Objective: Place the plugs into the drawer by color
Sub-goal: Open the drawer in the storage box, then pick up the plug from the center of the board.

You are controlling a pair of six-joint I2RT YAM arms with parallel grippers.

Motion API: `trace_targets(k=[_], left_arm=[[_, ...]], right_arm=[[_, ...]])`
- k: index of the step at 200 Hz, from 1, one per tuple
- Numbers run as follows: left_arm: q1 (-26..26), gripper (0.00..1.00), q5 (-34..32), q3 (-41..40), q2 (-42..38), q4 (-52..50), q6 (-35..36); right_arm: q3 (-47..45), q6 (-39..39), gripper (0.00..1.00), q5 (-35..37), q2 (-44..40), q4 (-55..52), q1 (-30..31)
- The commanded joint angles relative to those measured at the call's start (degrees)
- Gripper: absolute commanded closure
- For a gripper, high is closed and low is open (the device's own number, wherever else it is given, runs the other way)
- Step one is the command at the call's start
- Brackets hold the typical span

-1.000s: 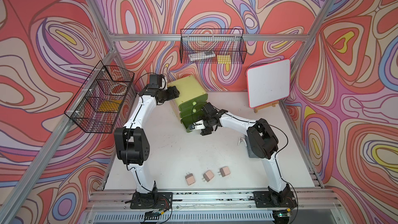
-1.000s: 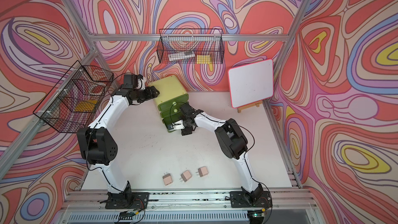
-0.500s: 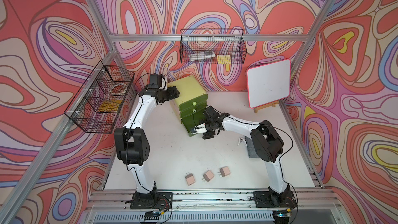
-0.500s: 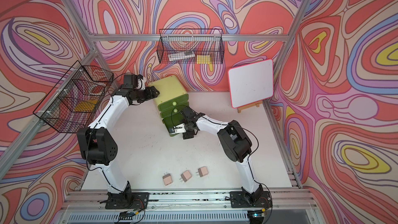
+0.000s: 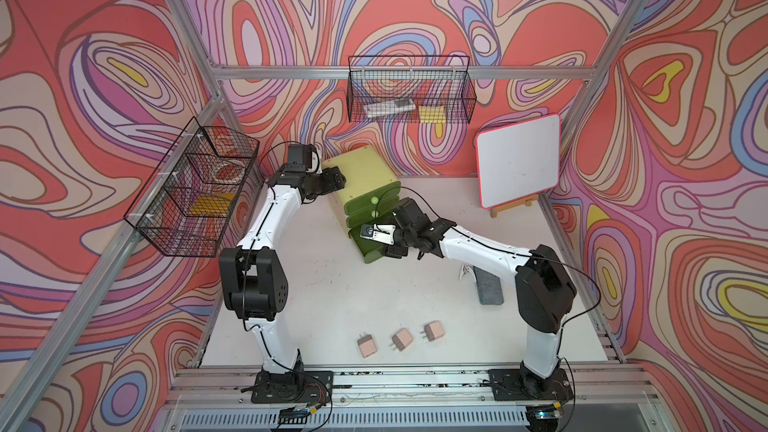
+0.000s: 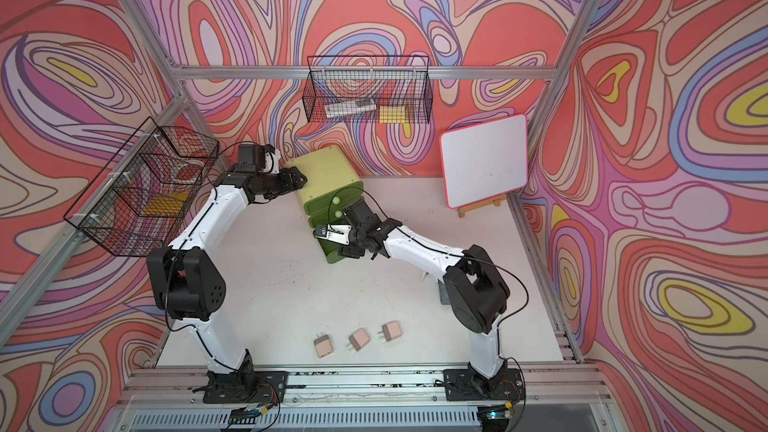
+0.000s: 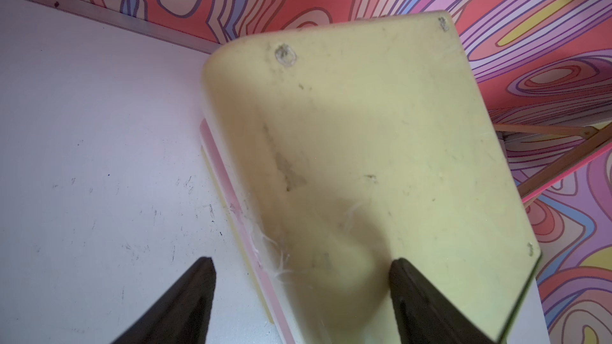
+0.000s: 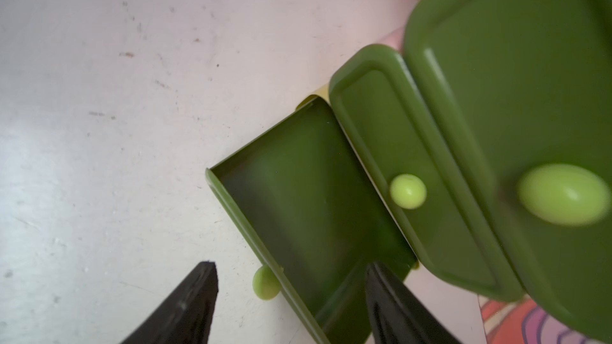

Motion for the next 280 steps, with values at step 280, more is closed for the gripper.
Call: trace_targets(k=[280], left_arm=[[-0.5, 0.18, -3.3, -2.7, -0.4, -6.4, 1.1]], right_arm=[[8.2, 73.9, 0.41, 4.6, 14.3, -32.2, 32.7]])
